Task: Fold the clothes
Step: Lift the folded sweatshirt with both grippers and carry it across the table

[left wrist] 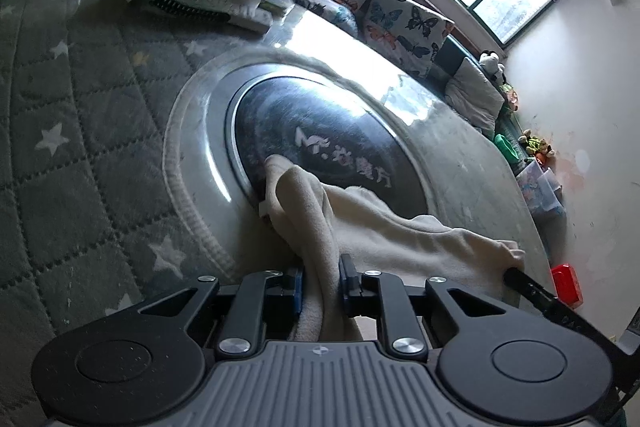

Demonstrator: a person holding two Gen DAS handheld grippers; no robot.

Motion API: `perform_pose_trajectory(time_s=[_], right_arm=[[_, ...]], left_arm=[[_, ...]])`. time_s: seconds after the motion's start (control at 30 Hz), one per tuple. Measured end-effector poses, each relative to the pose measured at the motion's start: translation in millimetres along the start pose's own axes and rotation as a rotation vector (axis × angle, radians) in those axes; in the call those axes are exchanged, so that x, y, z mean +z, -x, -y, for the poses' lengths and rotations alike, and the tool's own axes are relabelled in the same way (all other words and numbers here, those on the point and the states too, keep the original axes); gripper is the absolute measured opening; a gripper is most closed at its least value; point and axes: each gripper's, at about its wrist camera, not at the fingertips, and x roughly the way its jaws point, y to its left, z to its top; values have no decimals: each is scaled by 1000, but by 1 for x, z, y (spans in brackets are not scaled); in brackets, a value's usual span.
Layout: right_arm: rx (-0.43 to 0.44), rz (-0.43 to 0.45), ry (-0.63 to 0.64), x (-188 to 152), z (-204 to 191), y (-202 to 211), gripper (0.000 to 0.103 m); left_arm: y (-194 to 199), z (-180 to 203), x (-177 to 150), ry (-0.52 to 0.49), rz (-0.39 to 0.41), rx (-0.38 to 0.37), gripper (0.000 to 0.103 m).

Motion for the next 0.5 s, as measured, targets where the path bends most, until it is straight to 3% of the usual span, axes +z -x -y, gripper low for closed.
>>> perform_pose_trajectory(time_s=[0.2,0.5], right_arm=[[-6,58,25,9,-5,21,9],[-91,125,13,28,24,48,9]], left_arm=[[3,27,3,-83,19,-14,18],[-19,88,11,-182,12,-45,17]])
